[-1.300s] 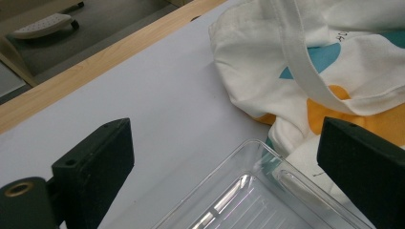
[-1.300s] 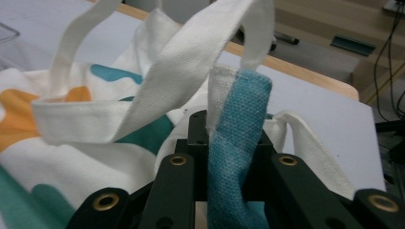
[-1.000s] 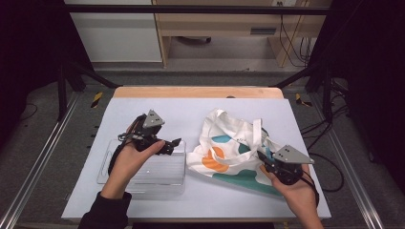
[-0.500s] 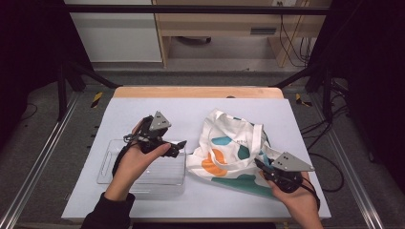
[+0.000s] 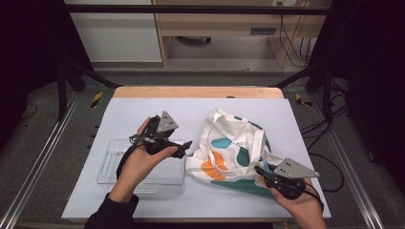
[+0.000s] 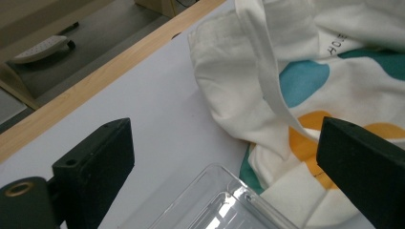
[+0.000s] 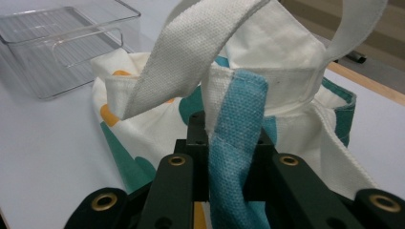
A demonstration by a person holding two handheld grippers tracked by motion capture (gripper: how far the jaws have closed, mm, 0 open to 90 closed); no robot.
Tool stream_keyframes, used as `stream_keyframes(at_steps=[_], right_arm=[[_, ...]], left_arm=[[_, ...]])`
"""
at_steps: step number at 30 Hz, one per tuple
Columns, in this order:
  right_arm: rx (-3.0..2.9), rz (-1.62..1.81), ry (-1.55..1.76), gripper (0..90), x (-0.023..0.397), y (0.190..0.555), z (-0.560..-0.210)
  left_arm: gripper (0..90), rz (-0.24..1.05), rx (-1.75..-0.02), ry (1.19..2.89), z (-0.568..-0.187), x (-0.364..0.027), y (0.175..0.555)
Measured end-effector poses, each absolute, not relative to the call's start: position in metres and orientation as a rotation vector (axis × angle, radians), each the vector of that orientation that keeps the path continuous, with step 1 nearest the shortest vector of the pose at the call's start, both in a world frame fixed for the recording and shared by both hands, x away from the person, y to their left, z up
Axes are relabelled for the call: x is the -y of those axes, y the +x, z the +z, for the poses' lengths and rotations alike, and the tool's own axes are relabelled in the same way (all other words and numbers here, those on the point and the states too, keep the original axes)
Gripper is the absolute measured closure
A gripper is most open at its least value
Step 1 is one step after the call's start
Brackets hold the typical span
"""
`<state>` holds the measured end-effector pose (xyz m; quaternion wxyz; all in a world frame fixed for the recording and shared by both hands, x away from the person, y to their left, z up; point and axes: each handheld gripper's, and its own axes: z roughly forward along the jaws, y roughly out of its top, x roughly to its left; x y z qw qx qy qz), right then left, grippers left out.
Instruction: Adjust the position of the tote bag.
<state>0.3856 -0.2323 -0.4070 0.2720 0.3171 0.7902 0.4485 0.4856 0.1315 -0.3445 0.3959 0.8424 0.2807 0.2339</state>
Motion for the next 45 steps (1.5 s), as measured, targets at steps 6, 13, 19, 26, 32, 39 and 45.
stream_keyframes(at_steps=[6,13,19,26,32,39,45], right_arm=[[-2.136,1.231,0.851,77.6,0.235,0.384,-0.407],[-2.134,1.231,0.85,77.4,0.235,0.38,-0.406],[-2.131,1.238,0.868,77.3,0.235,0.377,-0.405],[-2.125,1.219,0.875,77.1,0.234,0.367,-0.404],[-2.126,1.228,0.874,76.9,0.235,0.356,-0.405],[-2.14,1.237,0.87,76.8,0.237,0.353,-0.407],[-2.144,1.255,0.864,76.8,0.239,0.351,-0.407]], left_arm=[[6.9,0.591,-0.71,2.117,-0.342,-0.125,0.488],[10.5,0.549,-0.697,2.14,-0.347,-0.117,0.49],[10.7,0.55,-0.668,2.156,-0.343,-0.113,0.494],[10.8,0.533,-0.625,2.147,-0.342,-0.098,0.505],[11.5,0.539,-0.601,2.163,-0.344,-0.088,0.505],[11.5,0.55,-0.575,2.185,-0.34,-0.077,0.507],[11.2,0.544,-0.55,2.192,-0.339,-0.07,0.509]])
